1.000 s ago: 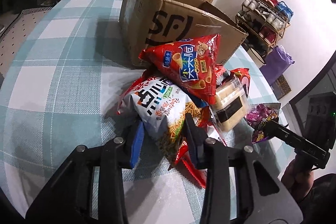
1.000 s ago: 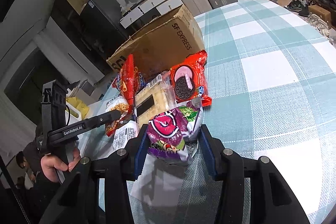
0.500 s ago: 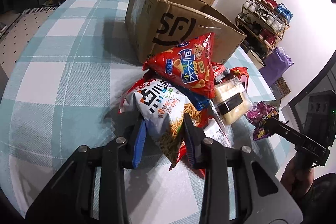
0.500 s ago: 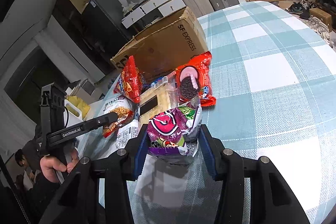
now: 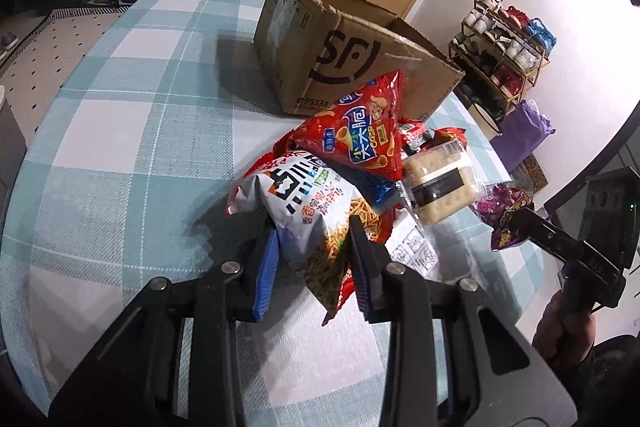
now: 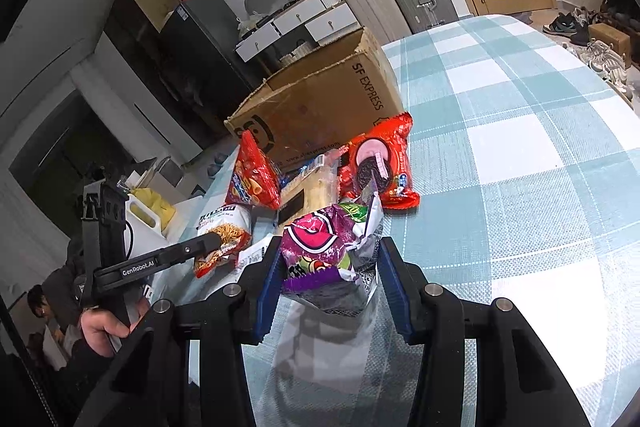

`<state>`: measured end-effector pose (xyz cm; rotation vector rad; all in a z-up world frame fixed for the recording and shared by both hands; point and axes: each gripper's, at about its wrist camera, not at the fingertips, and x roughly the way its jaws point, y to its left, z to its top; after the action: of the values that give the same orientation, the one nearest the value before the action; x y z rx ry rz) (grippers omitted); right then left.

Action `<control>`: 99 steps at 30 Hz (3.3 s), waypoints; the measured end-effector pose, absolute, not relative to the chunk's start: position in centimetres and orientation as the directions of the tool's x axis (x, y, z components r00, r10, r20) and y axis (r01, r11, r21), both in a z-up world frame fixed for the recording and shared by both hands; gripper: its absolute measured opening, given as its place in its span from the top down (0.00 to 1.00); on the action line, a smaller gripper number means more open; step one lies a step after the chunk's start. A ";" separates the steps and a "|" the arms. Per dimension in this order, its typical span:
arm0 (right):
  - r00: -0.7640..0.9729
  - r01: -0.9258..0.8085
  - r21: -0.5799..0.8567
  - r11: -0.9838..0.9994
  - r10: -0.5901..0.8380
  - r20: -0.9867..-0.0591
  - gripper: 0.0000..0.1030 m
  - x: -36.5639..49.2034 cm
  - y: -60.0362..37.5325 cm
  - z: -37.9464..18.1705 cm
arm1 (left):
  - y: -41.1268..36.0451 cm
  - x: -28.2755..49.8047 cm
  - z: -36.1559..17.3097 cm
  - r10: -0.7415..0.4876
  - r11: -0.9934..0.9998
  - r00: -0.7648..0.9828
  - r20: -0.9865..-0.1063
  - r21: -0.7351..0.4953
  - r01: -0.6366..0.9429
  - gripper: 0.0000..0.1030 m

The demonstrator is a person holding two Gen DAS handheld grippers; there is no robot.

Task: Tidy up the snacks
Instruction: 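Lift both held bags and carry them over the cardboard box, then open both tools to drop the bags into the box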

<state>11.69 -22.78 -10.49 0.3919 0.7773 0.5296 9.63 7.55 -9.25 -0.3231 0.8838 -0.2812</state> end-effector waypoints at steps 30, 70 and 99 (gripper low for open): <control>0.659 -0.377 0.506 0.776 0.609 -0.442 0.55 11.6 -22.1 -4.6 | 6.6 7.4 0.1 -0.419 0.900 0.695 -0.584 -0.368 0.233 0.71; 0.640 -0.404 0.442 0.800 0.593 -0.489 0.55 30.5 -17.1 1.6 | 1.5 30.0 5.0 -0.369 0.929 0.652 -0.662 -0.251 0.270 0.71; 0.684 -0.388 0.425 0.818 0.565 -0.463 0.33 27.7 -19.0 3.5 | 2.2 26.1 5.6 -0.274 0.962 0.709 -0.650 -0.174 0.212 0.48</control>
<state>27.66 -18.99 3.49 0.3052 0.6162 0.5433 26.14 2.23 5.62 -0.0888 0.7345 -0.2696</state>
